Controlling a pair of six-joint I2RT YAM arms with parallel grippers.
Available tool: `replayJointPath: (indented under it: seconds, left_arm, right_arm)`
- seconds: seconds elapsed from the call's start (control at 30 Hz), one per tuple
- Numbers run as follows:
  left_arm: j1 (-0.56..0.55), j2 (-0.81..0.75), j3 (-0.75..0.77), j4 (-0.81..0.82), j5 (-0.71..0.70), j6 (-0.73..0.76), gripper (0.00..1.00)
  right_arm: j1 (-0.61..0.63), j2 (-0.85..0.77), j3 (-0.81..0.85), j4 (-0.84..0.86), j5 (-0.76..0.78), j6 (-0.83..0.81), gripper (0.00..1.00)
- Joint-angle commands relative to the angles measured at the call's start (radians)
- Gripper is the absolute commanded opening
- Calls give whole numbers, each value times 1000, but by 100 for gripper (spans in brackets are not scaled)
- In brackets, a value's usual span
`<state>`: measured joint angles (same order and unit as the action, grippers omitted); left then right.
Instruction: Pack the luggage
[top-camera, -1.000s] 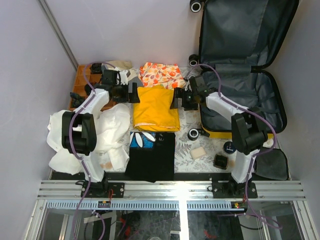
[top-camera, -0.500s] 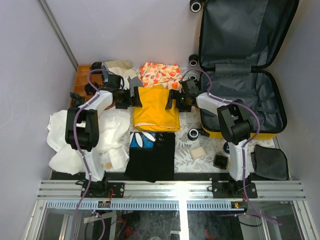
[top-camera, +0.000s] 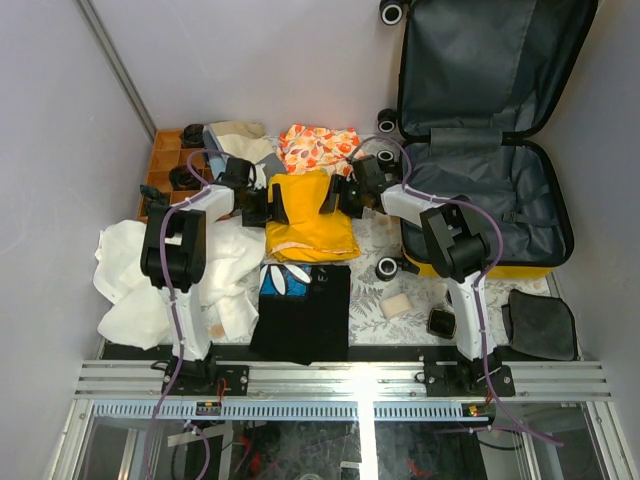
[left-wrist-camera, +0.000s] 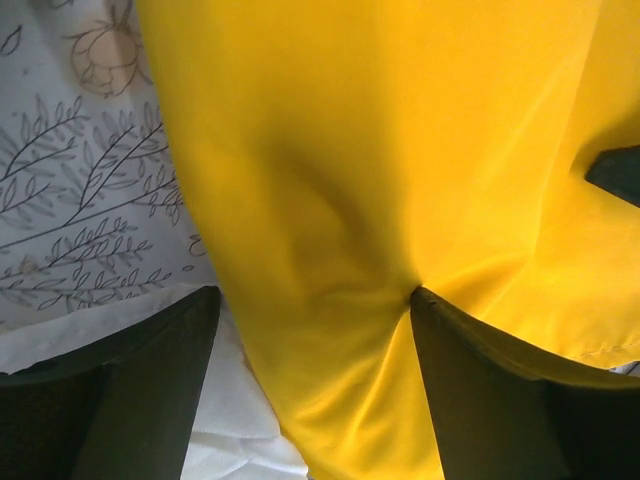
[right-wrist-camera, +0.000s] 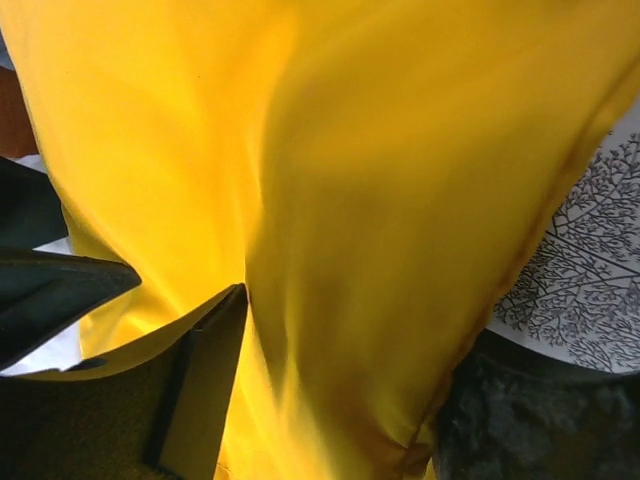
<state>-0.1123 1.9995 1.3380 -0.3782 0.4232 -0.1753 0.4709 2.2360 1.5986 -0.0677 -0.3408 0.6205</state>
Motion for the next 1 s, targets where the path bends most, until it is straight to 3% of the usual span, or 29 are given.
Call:
replayJointPath:
  seconds: [0.0,0.13,0.2,0.23,0.37,0.6,0.97]
  left_arm:
    - [-28,48,31,44,48,15,71]
    - [-43,32,50,36,83,34,30]
    - [-47,-6,39,39,92,38,16]
    - [-49,-30,28,43,90,43,11]
    - [-58,-141,-1,46,72,64,0]
    - [-77,-285,35,22,63,56,0]
    - [-242,-269,320,44,38,-24,0]
  right_arm:
    - [31,45,28,6,-38,18,61]
    - [32,16,47,7,-66,-7,28]
    - [32,-15,48,7,-83,-23,6]
    - [32,-33,48,12,-89,-28,1]
    - [30,-103,107,2,-89,-55,0]
    - [10,-249,152,-88,-56,-115,0]
    - [-139,-520,115,-222,-1,-221,0]
